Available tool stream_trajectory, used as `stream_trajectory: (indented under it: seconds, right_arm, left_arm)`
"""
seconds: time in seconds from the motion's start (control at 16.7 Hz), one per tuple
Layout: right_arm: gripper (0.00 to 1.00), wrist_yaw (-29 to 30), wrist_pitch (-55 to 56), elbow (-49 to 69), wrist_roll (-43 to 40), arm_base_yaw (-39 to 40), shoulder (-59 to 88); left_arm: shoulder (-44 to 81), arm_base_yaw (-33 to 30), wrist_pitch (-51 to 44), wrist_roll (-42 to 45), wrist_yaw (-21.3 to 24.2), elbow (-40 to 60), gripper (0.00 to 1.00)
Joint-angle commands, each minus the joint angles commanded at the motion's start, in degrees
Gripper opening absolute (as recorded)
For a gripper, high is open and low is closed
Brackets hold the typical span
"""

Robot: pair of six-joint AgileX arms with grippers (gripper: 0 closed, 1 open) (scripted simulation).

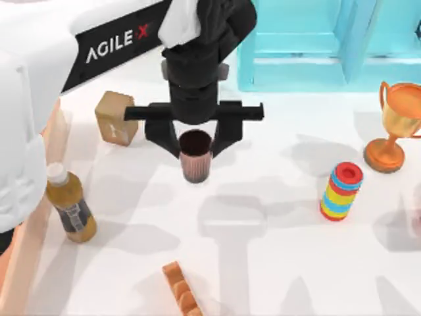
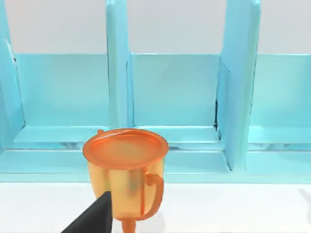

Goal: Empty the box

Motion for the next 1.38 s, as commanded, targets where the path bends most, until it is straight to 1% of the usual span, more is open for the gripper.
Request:
stream_trajectory:
  seconds: [0.36,0.78,1.08,1.38]
  right_arm:
    - [1.0,0.0,0.0,0.0,0.0,0.0,0.0]
    - [1.0,0.0,0.0,0.0,0.0,0.0,0.0]
    - [1.0,0.0,0.0,0.0,0.0,0.0,0.0]
    - [1.0,0.0,0.0,0.0,0.0,0.0,0.0]
  left_arm:
    - [0.08,-0.07,0.14,-0.11,0.05,-0.33,0.0]
    - [1.14,-0.18,8.85,-0.17,0.01,-7.68,0.0]
    - [1.28,-0.2,9.56,-0.19,0.01,-8.29,0.0]
    - [1.28,-0.2,9.56,-0.19,0.01,-8.29,0.38]
